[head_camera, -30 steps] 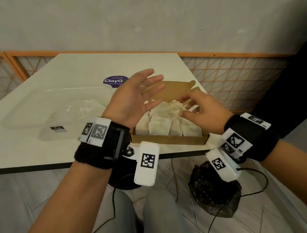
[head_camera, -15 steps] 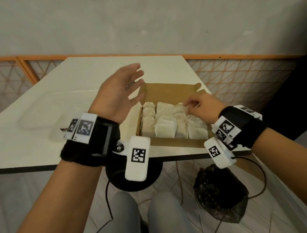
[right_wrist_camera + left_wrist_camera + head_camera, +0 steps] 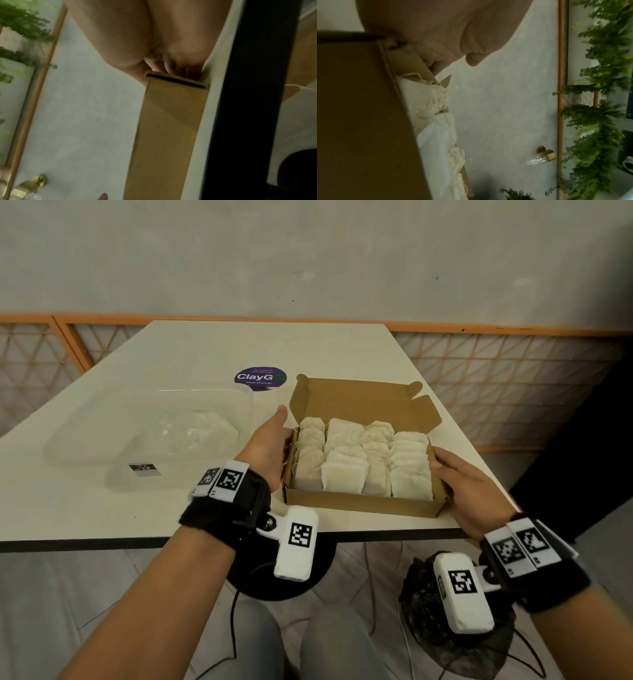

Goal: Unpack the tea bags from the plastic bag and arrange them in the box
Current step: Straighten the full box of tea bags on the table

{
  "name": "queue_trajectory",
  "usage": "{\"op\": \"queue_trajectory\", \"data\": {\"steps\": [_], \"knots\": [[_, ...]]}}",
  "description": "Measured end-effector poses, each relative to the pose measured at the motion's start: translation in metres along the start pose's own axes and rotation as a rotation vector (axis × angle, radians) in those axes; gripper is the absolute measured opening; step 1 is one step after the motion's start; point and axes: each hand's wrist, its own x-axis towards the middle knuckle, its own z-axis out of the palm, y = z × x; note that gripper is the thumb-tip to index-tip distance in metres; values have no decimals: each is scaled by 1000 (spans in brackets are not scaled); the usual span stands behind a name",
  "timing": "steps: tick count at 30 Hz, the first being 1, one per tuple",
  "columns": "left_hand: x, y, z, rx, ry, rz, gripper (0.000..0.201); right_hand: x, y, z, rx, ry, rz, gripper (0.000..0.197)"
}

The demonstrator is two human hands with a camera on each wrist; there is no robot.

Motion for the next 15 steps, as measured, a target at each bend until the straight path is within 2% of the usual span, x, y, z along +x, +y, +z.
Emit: {"op": "queue_trajectory", "data": {"steps": [4, 7, 11, 13, 15], "knots": [[0, -5, 10, 243, 52, 103, 62, 0, 2, 2, 55, -17, -38, 37], [-10, -7, 17, 435, 73, 151, 63, 4, 6, 1, 56, -12, -19, 38], [-19, -4, 16, 435, 161, 276, 67, 4, 4, 1, 71, -16, -10, 37], [-22, -4, 18, 517, 196, 320, 63, 3, 3, 1, 92, -27, -5, 36], [-25, -6, 25, 654, 173, 306, 64, 4, 3, 1, 90, -31, -1, 36]]}}
